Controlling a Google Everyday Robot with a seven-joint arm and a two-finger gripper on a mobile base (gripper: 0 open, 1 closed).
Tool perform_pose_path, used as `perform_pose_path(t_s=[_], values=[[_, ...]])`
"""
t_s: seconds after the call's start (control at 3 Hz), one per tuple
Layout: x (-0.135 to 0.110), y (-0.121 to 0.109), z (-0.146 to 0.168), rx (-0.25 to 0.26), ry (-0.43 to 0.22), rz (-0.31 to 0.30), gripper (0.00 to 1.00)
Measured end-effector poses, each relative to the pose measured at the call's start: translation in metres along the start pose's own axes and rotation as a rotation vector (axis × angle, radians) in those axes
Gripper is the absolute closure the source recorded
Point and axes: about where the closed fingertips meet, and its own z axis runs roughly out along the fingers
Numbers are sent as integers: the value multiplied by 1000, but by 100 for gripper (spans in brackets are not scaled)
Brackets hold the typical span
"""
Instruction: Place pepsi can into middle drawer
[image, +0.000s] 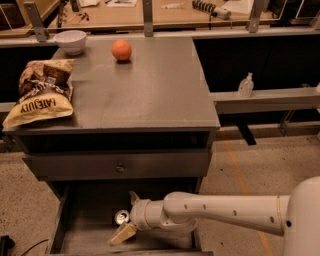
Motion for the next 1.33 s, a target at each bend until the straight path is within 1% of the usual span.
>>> perform_pose_path(t_s=[0.33, 0.67, 1.0, 1.33], values=[[-29, 0, -41, 48, 7, 41, 0], [-50, 10, -96, 65, 30, 124, 16], [-73, 35, -158, 43, 48, 224, 39], [-100, 60, -221, 116, 55, 289, 63]])
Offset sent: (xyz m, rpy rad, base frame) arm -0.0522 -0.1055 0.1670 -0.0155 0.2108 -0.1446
